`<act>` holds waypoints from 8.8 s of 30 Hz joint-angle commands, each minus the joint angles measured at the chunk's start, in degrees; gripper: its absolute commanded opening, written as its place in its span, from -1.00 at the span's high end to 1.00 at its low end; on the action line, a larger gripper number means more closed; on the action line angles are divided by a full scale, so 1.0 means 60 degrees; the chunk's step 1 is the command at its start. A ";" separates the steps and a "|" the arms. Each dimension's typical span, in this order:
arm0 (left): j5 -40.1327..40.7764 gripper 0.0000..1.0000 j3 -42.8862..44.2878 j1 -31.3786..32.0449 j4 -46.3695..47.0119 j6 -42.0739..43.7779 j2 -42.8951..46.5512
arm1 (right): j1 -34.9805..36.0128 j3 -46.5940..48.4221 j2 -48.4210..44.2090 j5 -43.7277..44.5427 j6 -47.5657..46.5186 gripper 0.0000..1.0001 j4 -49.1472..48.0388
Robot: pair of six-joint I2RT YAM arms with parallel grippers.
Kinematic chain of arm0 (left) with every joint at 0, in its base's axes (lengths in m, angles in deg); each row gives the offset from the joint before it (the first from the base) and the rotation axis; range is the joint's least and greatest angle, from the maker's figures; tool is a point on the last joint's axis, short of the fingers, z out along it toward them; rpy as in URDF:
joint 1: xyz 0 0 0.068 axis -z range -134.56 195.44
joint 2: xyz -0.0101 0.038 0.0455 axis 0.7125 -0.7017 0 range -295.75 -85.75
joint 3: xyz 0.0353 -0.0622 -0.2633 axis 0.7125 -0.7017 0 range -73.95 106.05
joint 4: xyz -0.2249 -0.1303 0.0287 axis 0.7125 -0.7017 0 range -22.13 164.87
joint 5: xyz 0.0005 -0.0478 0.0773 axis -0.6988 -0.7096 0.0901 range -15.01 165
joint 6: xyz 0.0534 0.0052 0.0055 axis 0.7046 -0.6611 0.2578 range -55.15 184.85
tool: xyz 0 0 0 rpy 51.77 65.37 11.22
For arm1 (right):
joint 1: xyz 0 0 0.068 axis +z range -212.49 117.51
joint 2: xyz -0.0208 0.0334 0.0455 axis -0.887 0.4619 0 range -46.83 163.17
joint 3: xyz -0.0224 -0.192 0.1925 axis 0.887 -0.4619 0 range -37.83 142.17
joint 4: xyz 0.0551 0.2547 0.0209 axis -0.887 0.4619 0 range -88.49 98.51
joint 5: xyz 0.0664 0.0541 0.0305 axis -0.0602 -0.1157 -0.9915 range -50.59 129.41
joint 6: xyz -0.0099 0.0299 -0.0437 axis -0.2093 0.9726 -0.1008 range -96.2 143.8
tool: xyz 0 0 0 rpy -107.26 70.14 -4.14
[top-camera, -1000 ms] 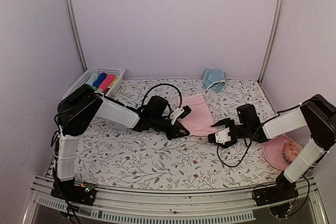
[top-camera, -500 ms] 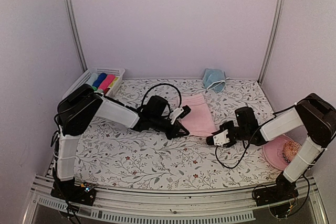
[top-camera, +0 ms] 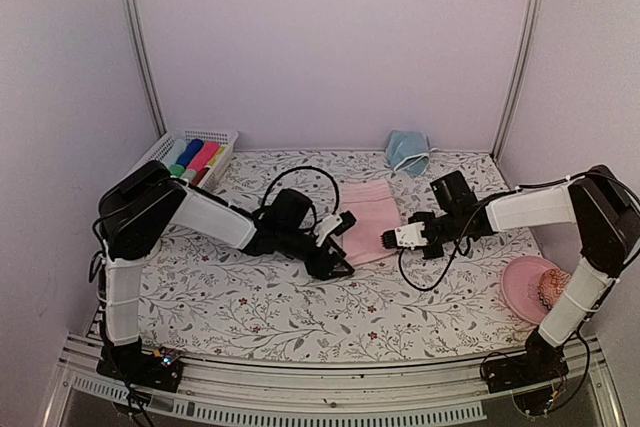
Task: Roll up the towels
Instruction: Pick up the towel from the center of the board, then roll the towel at the center of the board.
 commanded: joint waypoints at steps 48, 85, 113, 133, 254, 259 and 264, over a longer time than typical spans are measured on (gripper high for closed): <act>0.2049 0.52 0.0697 0.1148 -0.0685 0.2197 -0.0560 | -0.1550 0.4670 0.3414 -0.2863 0.0731 0.96 0.8718; -0.0850 0.57 0.1092 -0.0318 -0.0650 -0.0254 -0.0641 | -0.1813 0.6327 0.4491 -0.2179 0.2168 0.91 0.9342; 0.1081 1.00 0.1554 -0.0382 -0.1553 -0.0620 -0.1357 | -0.1892 0.6501 0.5178 -0.0837 0.3619 0.95 0.8296; 0.3746 0.13 -0.1603 0.0415 0.1722 0.2204 0.1282 | -0.1896 0.6614 0.5269 -0.1156 0.3404 0.94 0.8703; 0.1913 0.89 0.2797 0.0387 -0.4458 0.3279 -0.1246 | 0.0372 0.0341 0.1087 0.0774 0.0880 0.41 0.0020; 0.1667 0.83 0.2623 0.0390 -0.4628 0.3435 -0.1016 | 0.0370 0.0799 0.1430 0.0841 0.1129 0.73 0.0712; 0.1290 0.71 0.2360 0.0395 -0.4863 0.3662 -0.0630 | 0.0305 0.1308 0.1370 0.0242 0.1031 0.91 0.1991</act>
